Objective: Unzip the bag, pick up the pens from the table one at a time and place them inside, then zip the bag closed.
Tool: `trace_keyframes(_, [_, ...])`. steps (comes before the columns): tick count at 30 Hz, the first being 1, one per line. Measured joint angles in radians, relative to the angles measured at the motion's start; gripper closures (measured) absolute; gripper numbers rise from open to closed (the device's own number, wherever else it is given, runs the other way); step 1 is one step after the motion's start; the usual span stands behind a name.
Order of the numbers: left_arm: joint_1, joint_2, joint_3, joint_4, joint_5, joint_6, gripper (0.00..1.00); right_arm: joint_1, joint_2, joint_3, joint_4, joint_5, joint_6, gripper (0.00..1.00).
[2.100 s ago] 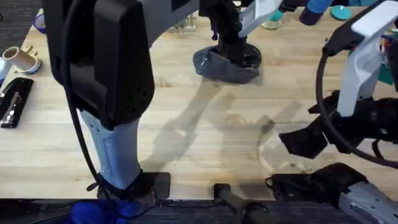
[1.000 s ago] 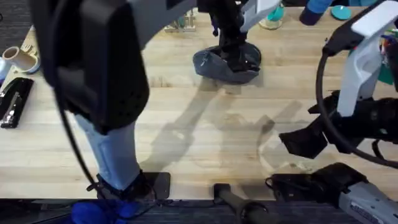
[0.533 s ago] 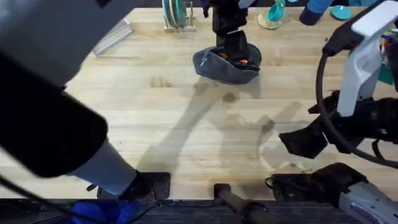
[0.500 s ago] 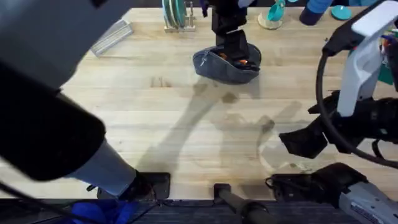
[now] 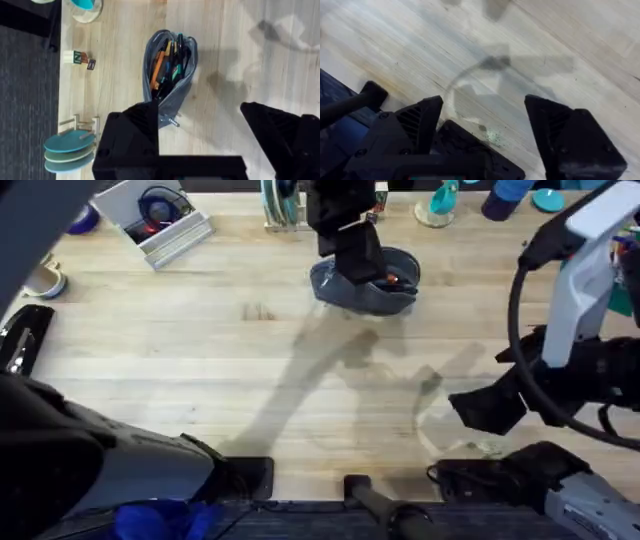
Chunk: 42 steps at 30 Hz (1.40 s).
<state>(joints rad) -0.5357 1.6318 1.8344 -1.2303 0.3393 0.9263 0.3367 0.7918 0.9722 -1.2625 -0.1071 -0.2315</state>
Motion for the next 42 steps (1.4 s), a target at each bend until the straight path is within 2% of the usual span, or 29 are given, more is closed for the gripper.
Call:
trace_keyframes(11, [0.034,-0.077,-0.019,-0.007,-0.003,-0.022,0.008,0.0,0.0,0.0,0.0,0.0,0.0,0.005])
trace_keyframes(14, [0.053,-0.124,-0.069,0.011,-0.003,-0.024,0.009,0.0,0.0,0.0,0.0,0.0,0.0,0.005])
trace_keyframes(19, [0.092,-0.22,-0.205,0.126,-0.003,-0.053,0.008,0.0,0.0,0.0,0.0,0.0,0.0,0.005])
trace_keyframes(24, [0.146,-0.347,-0.388,0.262,-0.003,-0.109,0.008,0.0,0.0,0.0,0.0,0.0,0.0,0.004])
trace_keyframes(30, [0.223,-0.492,-0.562,0.321,0.014,-0.15,0.01,0.0,0.0,0.0,0.0,0.0,0.0,0.004])
trace_keyframes(36, [0.311,-0.574,-0.637,0.33,0.076,-0.154,0.01,0.0,0.0,0.0,0.0,0.0,0.0,0.004])
trace_keyframes(42, [0.4,-0.586,-0.684,0.335,0.175,-0.095,0.01,0.0,0.0,0.0,0.0,0.0,0.0,0.005])
